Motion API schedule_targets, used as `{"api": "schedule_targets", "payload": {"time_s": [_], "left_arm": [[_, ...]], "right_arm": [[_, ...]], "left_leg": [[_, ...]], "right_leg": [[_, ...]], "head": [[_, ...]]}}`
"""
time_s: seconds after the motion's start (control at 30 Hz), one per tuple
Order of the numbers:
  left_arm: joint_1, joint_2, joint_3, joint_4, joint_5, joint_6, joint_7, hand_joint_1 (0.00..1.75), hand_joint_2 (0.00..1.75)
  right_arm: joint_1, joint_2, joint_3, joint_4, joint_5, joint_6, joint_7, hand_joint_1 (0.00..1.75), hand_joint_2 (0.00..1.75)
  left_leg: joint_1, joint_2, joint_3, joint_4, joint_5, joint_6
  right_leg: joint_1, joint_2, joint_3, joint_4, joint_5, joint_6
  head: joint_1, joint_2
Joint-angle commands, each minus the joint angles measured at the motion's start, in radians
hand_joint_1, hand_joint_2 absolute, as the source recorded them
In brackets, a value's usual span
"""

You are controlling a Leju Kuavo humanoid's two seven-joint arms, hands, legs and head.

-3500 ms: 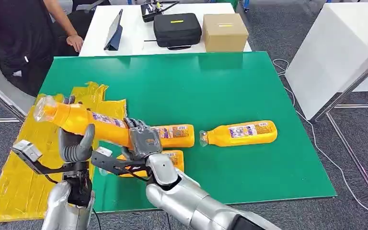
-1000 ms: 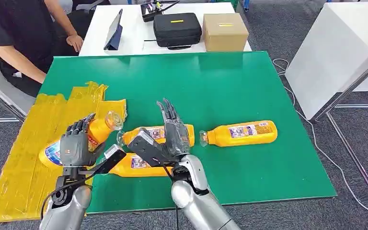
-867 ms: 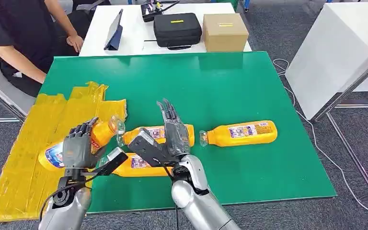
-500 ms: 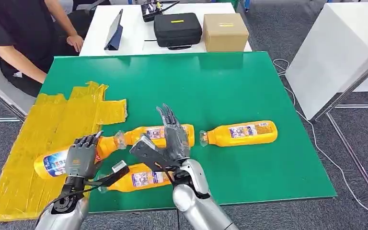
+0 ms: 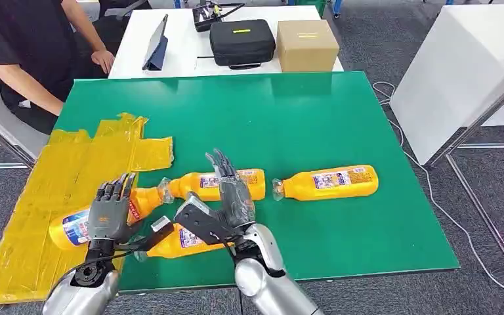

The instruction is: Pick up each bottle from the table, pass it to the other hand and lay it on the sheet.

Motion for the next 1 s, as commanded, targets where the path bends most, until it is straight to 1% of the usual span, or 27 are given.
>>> {"api": "schedule_targets", "payload": {"time_s": [0.03, 0.1, 0.2, 0.23, 0.27, 0.3, 0.33, 0.37, 0.4, 0.47, 0.5, 0.53, 0.57, 0.6, 0.67, 0.8, 0.97, 1.0], "left_arm": [[0.068, 0.040, 0.043, 0.000, -0.004, -0.011, -0.081, 0.00, 0.00], [0.114, 0.008, 0.128, -0.100, 0.027, -0.011, -0.150, 0.00, 0.00], [0.158, -0.070, 0.304, -0.221, 0.101, -0.011, -0.325, 0.00, 0.00], [0.163, -0.097, 0.357, -0.244, 0.116, -0.011, -0.384, 0.00, 0.00], [0.164, -0.115, 0.392, -0.254, 0.142, -0.011, -0.441, 0.00, 0.00], [0.156, -0.147, 0.456, -0.252, 0.163, -0.011, -0.517, 0.00, 0.00], [0.154, -0.166, 0.491, -0.269, 0.182, -0.011, -0.563, 0.00, 0.00], [0.141, -0.205, 0.570, -0.259, 0.251, -0.011, -0.682, 0.00, 0.00], [0.128, -0.228, 0.599, -0.244, 0.399, -0.011, -0.771, 0.00, 0.00], [0.168, -0.197, 0.476, -0.317, 0.690, -0.011, -0.771, 0.00, 0.00], [0.200, -0.169, 0.380, -0.394, 0.926, -0.011, -0.771, 0.00, 0.00], [0.223, -0.150, 0.334, -0.457, 1.053, -0.011, -0.771, 0.00, 0.00], [0.235, -0.135, 0.286, -0.526, 1.207, -0.011, -0.771, 0.00, 0.00], [0.243, -0.121, 0.243, -0.595, 1.336, -0.011, -0.771, 0.00, 0.00], [0.247, -0.125, 0.225, -0.707, 1.476, -0.043, -0.771, 0.00, 0.00], [0.240, -0.141, 0.231, -0.740, 1.534, -0.079, -0.771, 0.00, 0.00], [0.240, -0.141, 0.231, -0.740, 1.534, -0.079, -0.771, 0.00, 0.00], [0.240, -0.141, 0.231, -0.740, 1.534, -0.079, -0.771, 0.00, 0.00]], "right_arm": [[-0.015, -0.050, 0.055, 0.038, -0.004, 0.003, 0.009, 0.00, 0.00], [-0.008, -0.051, 0.058, 0.034, 0.004, 0.004, 0.016, 0.00, 0.00], [0.006, -0.057, 0.059, 0.020, 0.013, 0.011, 0.022, 0.00, 0.00], [0.009, -0.060, 0.060, 0.016, 0.021, 0.012, 0.026, 0.00, 0.00], [0.013, -0.062, 0.059, 0.011, 0.021, 0.014, 0.026, 0.00, 0.00], [0.018, -0.064, 0.057, 0.004, 0.022, 0.017, 0.026, 0.00, 0.00], [0.021, -0.066, 0.056, 0.000, 0.023, 0.019, 0.027, 0.00, 0.00], [0.027, -0.069, 0.053, -0.010, 0.023, 0.023, 0.027, 0.00, 0.00], [0.038, -0.073, 0.047, -0.025, 0.023, 0.030, 0.027, 0.00, 0.00], [0.051, -0.085, 0.051, -0.048, 0.027, 0.053, 0.020, 0.00, 0.00], [0.060, -0.093, 0.052, -0.063, 0.031, 0.069, 0.020, 0.00, 0.00], [0.064, -0.098, 0.052, -0.071, 0.032, 0.076, 0.020, 0.00, 0.00], [0.064, -0.099, 0.052, -0.075, 0.050, 0.089, 0.033, 0.00, 1.75], [0.062, -0.098, 0.052, -0.074, 0.061, 0.098, 0.040, 0.00, 1.75], [0.063, -0.099, 0.060, -0.070, 0.096, 0.118, 0.065, 0.00, 1.75], [0.071, -0.105, 0.075, -0.071, 0.145, 0.145, 0.099, 0.00, 1.75], [0.071, -0.105, 0.075, -0.071, 0.145, 0.145, 0.099, 0.00, 1.75], [0.071, -0.105, 0.075, -0.071, 0.145, 0.145, 0.099, 0.00, 1.75]], "left_leg": [[0.000, 0.004, 0.005, -0.002, -0.001, -0.002], [0.000, 0.005, 0.005, -0.002, -0.001, -0.003], [0.000, 0.003, 0.004, -0.001, -0.001, -0.001], [0.001, 0.004, 0.006, -0.002, -0.002, -0.002], [0.001, 0.003, 0.004, -0.001, -0.001, -0.002], [0.001, 0.001, 0.003, -0.001, -0.001, -0.001], [0.001, 0.001, 0.004, 0.000, -0.001, -0.002], [0.001, 0.000, 0.001, 0.000, -0.001, -0.001], [0.001, 0.000, 0.001, 0.000, -0.001, -0.002], [0.001, -0.001, -0.001, 0.000, 0.000, -0.001], [0.001, -0.001, 0.000, 0.000, -0.001, -0.001], [0.000, 0.000, -0.002, 0.000, -0.001, -0.001], [0.001, 0.000, -0.001, 0.000, -0.001, -0.002], [0.001, -0.001, -0.002, 0.001, -0.001, -0.002], [0.002, -0.001, -0.004, 0.002, -0.001, -0.002], [0.001, -0.005, -0.004, 0.001, 0.000, -0.001], [0.001, -0.003, -0.002, 0.000, -0.001, -0.002], [0.001, -0.002, -0.003, 0.000, 0.000, -0.001]], "right_leg": [[0.000, 0.004, 0.004, -0.003, 0.001, 0.000], [0.000, 0.004, 0.004, -0.003, 0.001, 0.000], [0.000, 0.003, 0.004, -0.002, 0.000, 0.000], [0.001, 0.003, 0.005, -0.003, 0.000, 0.000], [0.000, 0.002, 0.004, -0.002, 0.000, 0.000], [0.000, 0.001, 0.003, -0.002, 0.000, 0.000], [0.000, 0.000, 0.004, -0.002, -0.001, 0.000], [0.000, -0.001, 0.001, -0.001, 0.000, 0.000], [0.001, -0.001, 0.002, -0.001, -0.001, 0.000], [0.000, -0.002, 0.000, -0.001, -0.001, 0.000], [0.000, -0.002, 0.001, -0.002, -0.001, 0.001], [0.000, -0.001, -0.001, -0.001, -0.001, 0.000], [0.000, -0.001, 0.000, -0.001, -0.001, 0.001], [0.001, -0.002, -0.001, -0.001, -0.001, 0.000], [0.001, -0.001, -0.004, 0.000, -0.001, 0.000], [0.001, -0.006, -0.004, -0.001, -0.001, 0.000], [0.000, -0.004, -0.001, -0.001, -0.001, 0.000], [0.000, -0.005, -0.003, -0.001, -0.001, 0.000]], "head": [[0.000, 0.000], [0.000, 0.000], [0.000, 0.000], [0.000, 0.000], [0.000, 0.000], [0.000, 0.000], [0.000, 0.000], [0.000, 0.000], [0.000, 0.000], [0.000, 0.000], [0.000, 0.000], [0.000, 0.000], [0.000, 0.000], [0.000, 0.000], [0.000, 0.000], [0.000, 0.000], [0.000, 0.000], [0.000, 0.000]]}}
